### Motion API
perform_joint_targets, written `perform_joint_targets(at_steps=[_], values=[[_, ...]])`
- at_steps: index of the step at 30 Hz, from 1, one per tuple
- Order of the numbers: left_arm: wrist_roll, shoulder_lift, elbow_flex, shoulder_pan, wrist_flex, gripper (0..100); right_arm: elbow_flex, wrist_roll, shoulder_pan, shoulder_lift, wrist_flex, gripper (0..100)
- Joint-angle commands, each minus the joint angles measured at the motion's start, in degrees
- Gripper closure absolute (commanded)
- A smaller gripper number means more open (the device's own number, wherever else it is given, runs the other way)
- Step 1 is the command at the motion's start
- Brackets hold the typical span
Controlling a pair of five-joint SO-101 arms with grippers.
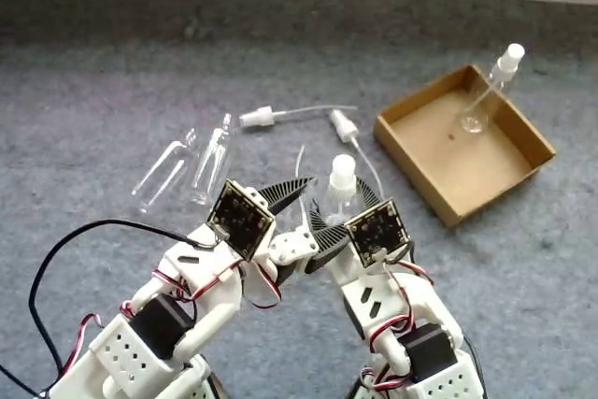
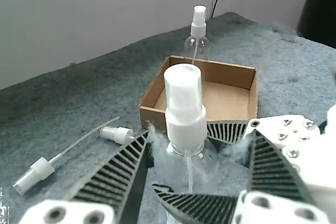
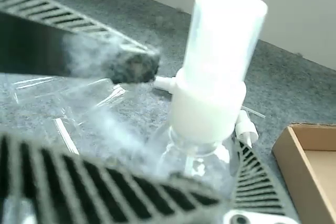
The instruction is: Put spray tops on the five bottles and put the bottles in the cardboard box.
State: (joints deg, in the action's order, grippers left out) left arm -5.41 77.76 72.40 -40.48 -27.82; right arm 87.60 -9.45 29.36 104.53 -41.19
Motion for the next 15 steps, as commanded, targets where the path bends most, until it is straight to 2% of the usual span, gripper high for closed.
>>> perform_joint_targets(at_steps=[1, 6, 10, 12, 15], values=[[0.7, 0.66, -1.19, -0.04, -0.26, 72, -2.15, 0.09, -1.01, 0.75, 0.04, 83.2], [0.7, 0.66, -1.19, 3.38, -0.35, 72, -2.24, 0.09, -6.81, 0.75, 0.22, 83.2], [0.62, 0.66, -1.45, 3.56, -2.02, 73, -2.42, 0.09, -9.89, 0.75, 0.31, 83.2], [0.7, 0.84, -3.38, 3.47, -4.84, 80, -2.59, 0.09, -11.74, 0.75, 0.31, 83.2], [0.79, 3.38, -6.99, 3.82, -9.49, 96, -2.68, 0.09, -14.64, 0.57, 0.31, 83.2]])
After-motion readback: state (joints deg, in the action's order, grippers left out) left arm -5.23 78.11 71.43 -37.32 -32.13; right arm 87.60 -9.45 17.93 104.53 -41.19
